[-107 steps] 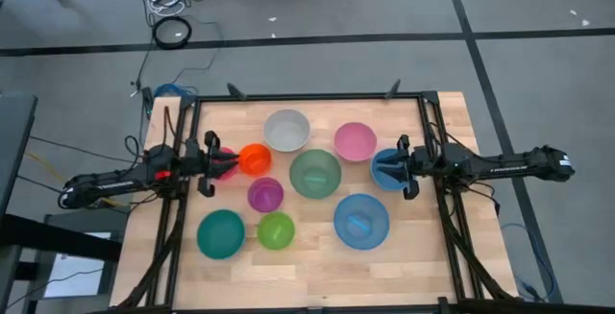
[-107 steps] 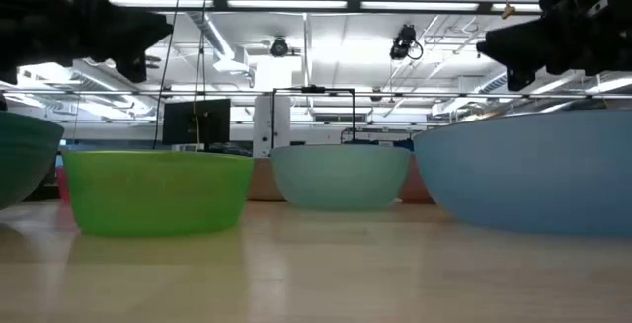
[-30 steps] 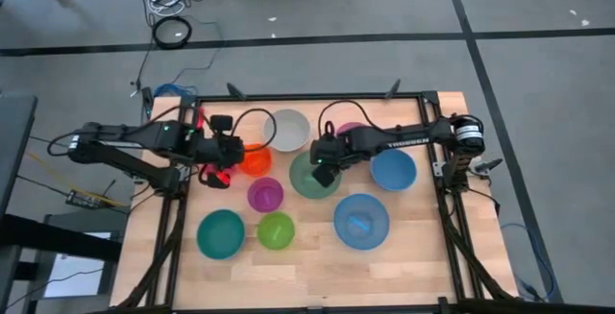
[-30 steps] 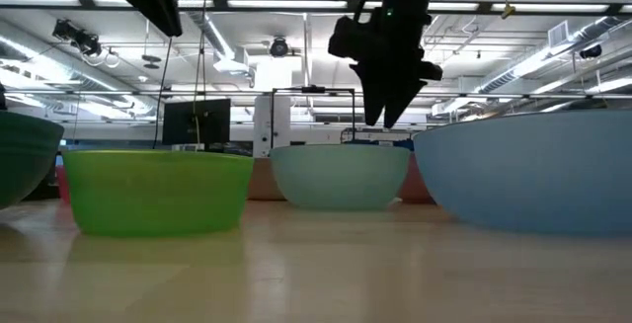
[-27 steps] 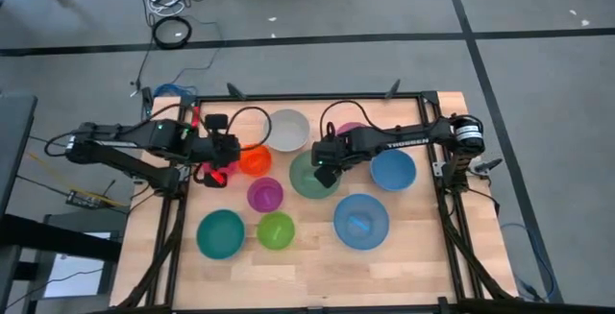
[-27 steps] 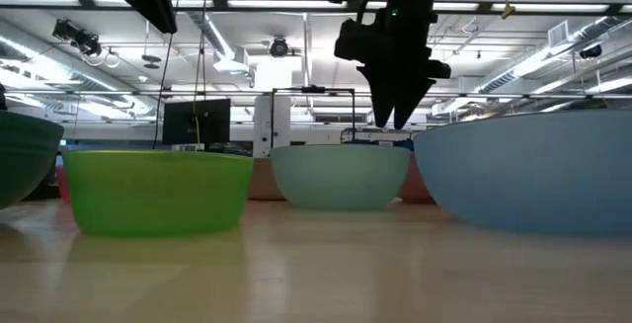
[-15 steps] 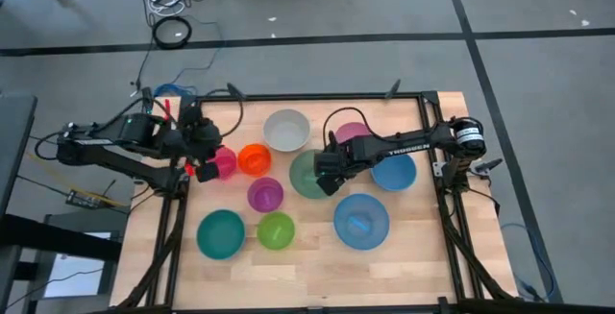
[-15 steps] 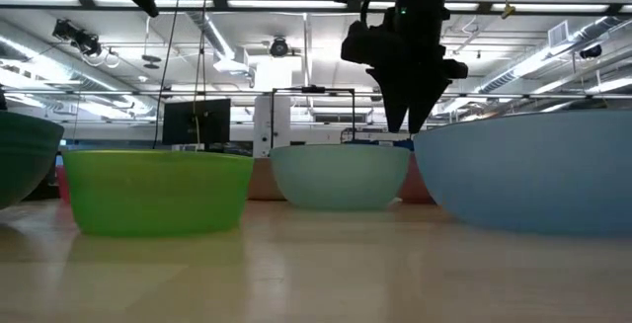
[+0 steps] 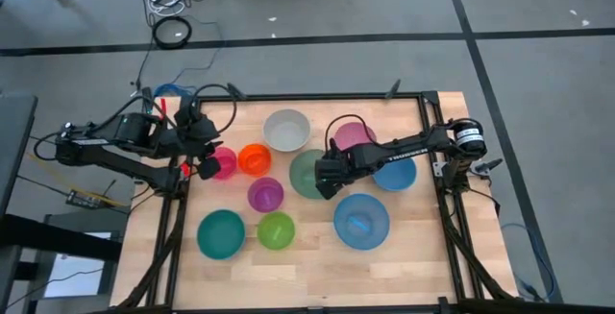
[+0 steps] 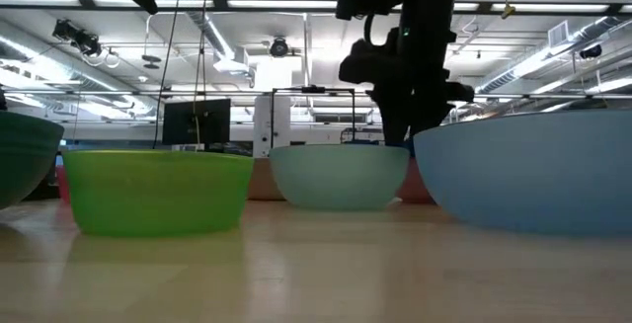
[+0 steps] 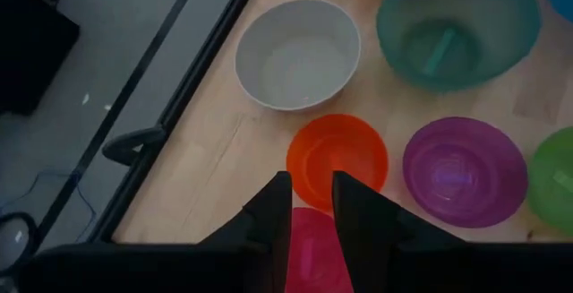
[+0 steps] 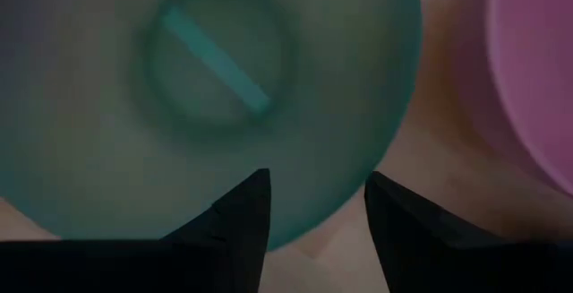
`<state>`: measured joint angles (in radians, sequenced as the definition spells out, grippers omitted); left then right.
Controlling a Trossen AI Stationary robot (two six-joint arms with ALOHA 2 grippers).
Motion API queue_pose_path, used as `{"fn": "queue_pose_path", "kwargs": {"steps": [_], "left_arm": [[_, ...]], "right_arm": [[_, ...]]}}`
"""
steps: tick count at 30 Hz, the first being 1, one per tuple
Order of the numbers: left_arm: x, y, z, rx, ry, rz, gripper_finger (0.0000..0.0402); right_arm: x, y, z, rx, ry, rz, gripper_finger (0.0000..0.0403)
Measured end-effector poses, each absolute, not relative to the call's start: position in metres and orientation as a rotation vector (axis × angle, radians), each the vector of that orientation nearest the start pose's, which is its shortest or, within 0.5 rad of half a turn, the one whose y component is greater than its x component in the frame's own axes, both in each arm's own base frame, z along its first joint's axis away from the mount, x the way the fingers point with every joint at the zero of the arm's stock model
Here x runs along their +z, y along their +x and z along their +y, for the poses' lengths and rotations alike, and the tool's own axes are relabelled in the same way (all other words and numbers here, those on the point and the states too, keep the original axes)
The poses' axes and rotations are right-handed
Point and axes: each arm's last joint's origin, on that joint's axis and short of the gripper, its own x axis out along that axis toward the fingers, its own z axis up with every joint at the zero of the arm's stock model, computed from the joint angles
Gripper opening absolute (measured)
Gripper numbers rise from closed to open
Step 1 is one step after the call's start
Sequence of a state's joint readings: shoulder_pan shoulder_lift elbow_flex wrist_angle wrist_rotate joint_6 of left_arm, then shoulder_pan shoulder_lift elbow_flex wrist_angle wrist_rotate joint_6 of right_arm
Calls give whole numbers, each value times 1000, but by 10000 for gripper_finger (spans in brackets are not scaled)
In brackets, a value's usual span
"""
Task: Nest bowls inside each other
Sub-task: Stack the dark green bowl on top of the light blue bowl
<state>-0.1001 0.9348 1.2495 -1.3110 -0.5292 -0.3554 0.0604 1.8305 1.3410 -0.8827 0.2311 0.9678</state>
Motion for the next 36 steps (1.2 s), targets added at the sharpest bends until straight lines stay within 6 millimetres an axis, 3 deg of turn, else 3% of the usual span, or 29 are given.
{"fn": "queue_pose_path", "kwargs": {"steps": [11,15,20,26,31,36], "left_arm": [[372,130,2,550,-14,850,92],[372,130,2,550,-14,849,92],[372,130,2,551,-15,848,92],[372,130,2,552,-16,848,92],[372,130,2,552,-16,848,92],[372,130,2,553,-16,847,92]], "right_arm": [[181,351,2,-779,663,1082,149],[179,349,-2,-793,666,1087,107],[179,351,-3,-780,653,1076,17],[180,352,-3,-748,654,1077,5],[195,348,-7,-694,641,1059,2],[234,335,-7,-617,627,957,1]]}}
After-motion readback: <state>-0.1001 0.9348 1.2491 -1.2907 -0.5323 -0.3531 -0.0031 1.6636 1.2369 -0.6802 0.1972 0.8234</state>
